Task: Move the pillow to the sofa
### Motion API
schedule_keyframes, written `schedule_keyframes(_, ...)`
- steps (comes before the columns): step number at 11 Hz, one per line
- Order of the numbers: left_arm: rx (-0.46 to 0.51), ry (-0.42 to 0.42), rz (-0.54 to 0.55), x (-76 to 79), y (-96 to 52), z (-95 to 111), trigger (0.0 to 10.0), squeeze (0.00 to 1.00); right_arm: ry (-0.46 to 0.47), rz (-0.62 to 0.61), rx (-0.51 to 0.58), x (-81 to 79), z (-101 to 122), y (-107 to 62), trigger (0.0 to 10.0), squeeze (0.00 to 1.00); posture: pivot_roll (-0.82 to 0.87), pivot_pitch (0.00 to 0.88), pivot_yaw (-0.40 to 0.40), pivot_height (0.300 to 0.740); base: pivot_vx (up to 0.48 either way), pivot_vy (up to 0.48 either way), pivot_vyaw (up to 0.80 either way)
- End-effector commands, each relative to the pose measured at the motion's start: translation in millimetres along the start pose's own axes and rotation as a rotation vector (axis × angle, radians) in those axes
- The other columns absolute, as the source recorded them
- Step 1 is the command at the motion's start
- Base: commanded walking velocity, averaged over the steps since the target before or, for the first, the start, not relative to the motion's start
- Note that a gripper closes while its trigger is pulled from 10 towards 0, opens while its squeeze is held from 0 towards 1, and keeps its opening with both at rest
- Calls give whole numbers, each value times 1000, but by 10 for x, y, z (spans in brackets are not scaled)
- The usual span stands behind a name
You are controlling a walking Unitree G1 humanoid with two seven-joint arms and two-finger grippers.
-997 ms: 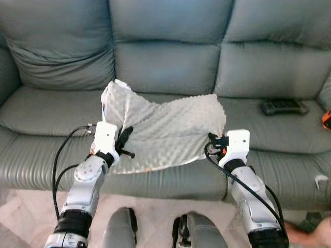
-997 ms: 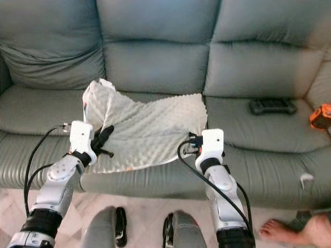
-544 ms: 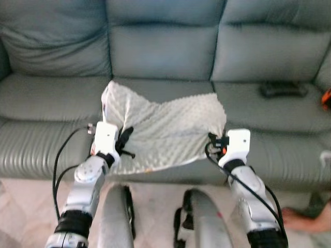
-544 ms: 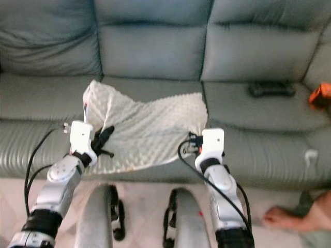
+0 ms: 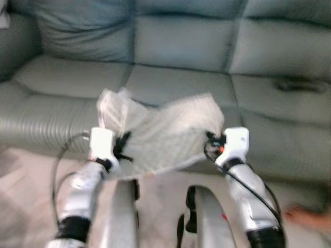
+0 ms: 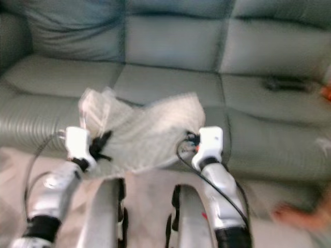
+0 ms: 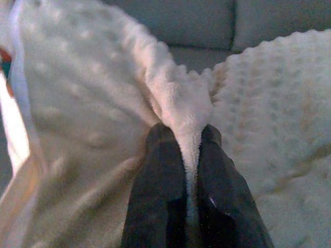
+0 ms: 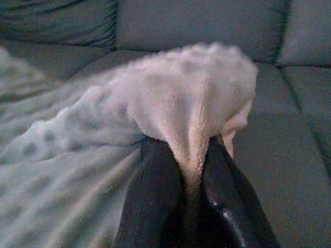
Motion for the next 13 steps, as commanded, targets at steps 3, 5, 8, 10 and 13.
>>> schedule_keyframes(3,34,-7,-49,114,32,71,10000,0,-8,5,16,2,43,-8,10000,0,-79,189,-22,615,261,0,0)
schedule_keyframes(5,33,-14,-60,145,39,63,10000,0,-8,0,13,8,38,-5,10000,0,-80,191,-23,615,287,0,0)
schedule_keyframes(8,35,-20,-67,170,40,68,10000,0,-8,-6,8,16,33,-3,10000,0,-81,192,-23,615,291,0,0)
schedule_keyframes(10,32,-18,-62,172,48,64,10000,0,-10,-5,6,14,32,-4,10000,0,-81,195,-22,615,148,0,0)
schedule_keyframes(13,24,-5,-45,154,44,53,10000,0,-13,-6,3,17,35,-9,10000,0,-84,208,-21,615,0,0,0)
Point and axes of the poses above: a point about 5 cm out from each wrist's last joint towards the gripper, its own y axis pointing out of the wrist towards the gripper, its own z axis along the axis of the wrist's last joint, x = y × z, the point moved 2 cm from there along y, pointing out of the wrist towards the gripper, and after that the axes turned 8 degrees about y, right-handed, at the moved point
